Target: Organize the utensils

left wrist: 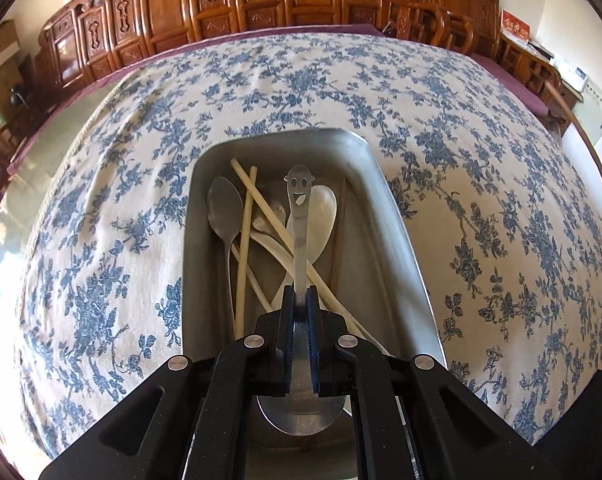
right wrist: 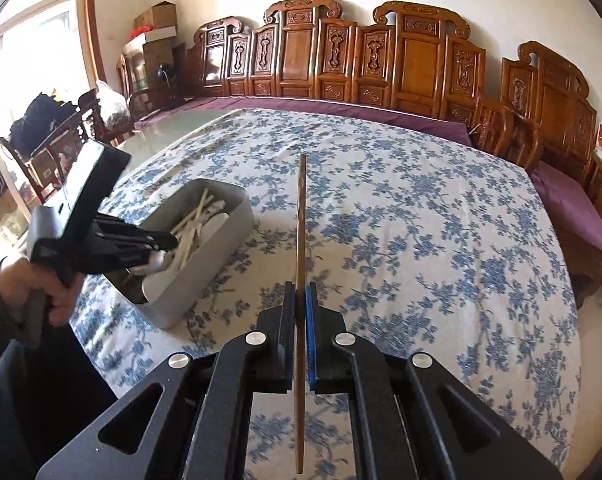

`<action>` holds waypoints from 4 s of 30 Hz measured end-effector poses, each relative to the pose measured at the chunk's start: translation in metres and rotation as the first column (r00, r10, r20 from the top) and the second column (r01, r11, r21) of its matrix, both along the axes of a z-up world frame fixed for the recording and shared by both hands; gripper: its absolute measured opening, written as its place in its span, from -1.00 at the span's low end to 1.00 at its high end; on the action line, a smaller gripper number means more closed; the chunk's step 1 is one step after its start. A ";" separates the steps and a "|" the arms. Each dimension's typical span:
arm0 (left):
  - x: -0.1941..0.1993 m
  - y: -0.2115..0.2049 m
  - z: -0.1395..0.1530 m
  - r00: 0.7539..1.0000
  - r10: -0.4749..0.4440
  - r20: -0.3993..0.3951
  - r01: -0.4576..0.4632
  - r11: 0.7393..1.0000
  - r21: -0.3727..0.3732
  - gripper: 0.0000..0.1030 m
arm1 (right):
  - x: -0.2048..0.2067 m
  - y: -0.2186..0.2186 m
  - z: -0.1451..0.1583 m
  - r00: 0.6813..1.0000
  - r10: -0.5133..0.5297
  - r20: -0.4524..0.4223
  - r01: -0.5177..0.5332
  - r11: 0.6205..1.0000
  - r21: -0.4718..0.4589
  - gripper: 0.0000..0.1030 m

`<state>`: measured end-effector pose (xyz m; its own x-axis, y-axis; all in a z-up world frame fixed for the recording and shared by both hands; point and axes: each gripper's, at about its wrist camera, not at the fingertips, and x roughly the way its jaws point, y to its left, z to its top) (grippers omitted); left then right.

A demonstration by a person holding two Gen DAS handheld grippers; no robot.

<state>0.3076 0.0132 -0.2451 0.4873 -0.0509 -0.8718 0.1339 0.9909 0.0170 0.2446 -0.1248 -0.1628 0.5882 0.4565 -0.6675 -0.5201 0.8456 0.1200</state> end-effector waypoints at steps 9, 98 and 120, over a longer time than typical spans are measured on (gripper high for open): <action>-0.003 0.003 0.010 0.999 -0.011 0.031 0.011 1.000 -0.015 -0.90 | 0.002 0.025 -0.004 1.000 0.015 -0.021 -0.015 1.000 0.013 -0.88; -0.112 0.064 0.117 0.952 0.045 0.301 -0.018 0.996 -0.092 0.85 | -0.049 0.059 0.043 0.979 -0.193 0.068 0.185 0.977 0.107 0.87; -0.205 0.012 0.215 0.861 0.017 0.508 0.031 0.996 -0.086 0.85 | -0.146 -0.012 0.134 0.902 -0.332 0.275 0.300 0.942 0.152 0.95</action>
<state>0.1027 0.0251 -0.0301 0.8601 -0.1203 -0.4958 0.1371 0.9905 -0.0024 0.0986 -0.1373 -0.0286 0.8743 0.2709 -0.4028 -0.2525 0.9625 0.0993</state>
